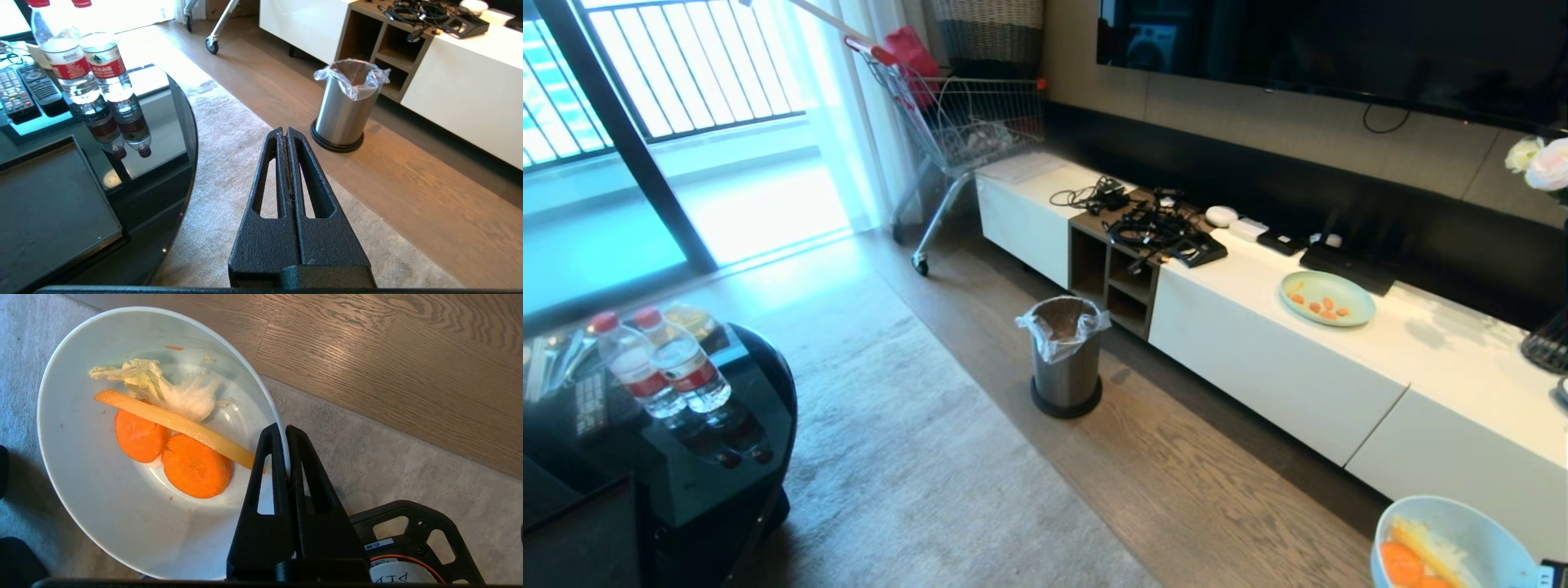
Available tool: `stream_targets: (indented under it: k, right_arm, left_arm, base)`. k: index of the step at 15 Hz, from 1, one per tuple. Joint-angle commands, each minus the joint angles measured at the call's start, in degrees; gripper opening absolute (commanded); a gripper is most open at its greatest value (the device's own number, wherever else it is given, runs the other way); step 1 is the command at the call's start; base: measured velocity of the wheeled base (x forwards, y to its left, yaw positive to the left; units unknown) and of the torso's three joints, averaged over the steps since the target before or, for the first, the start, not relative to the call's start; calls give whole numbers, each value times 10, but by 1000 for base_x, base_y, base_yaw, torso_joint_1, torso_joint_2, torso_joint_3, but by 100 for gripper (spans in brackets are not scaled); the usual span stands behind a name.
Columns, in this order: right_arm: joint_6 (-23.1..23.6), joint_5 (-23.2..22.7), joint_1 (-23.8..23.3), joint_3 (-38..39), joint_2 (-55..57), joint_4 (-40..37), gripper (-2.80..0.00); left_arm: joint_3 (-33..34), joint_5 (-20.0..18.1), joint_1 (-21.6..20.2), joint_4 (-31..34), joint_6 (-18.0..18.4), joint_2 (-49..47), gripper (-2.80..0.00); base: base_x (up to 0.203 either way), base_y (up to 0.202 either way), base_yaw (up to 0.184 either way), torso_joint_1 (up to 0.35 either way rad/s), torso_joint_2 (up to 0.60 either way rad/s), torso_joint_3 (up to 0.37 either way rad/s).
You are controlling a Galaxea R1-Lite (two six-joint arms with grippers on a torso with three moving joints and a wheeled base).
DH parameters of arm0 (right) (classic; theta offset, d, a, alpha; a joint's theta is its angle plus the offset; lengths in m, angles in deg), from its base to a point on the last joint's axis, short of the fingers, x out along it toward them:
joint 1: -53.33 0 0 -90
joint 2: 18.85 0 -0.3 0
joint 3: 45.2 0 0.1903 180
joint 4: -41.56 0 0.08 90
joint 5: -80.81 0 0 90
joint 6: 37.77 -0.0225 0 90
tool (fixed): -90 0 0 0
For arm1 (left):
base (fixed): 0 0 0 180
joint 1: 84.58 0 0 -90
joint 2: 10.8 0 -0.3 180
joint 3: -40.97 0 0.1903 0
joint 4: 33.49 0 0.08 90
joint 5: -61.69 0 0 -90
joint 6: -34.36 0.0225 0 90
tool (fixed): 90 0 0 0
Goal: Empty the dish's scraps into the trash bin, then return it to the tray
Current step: Move the bowl over the trash can
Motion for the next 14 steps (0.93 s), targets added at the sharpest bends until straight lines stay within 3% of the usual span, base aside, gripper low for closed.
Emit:
stream_targets:
  k: [1, 14]
  right_arm:
    - [-2, 1, 3, 0, 1, -1, -280]
    - [15, 0, 3, 1, 1, -3, -280]
  left_arm:
    - [0, 0, 0, 0, 0, 0, -280]
    - [0, 0, 0, 0, 0, 0, -280]
  base:
    - [0, 0, 0, 0, 0, 0]
    - [0, 0, 0, 0, 0, 0]
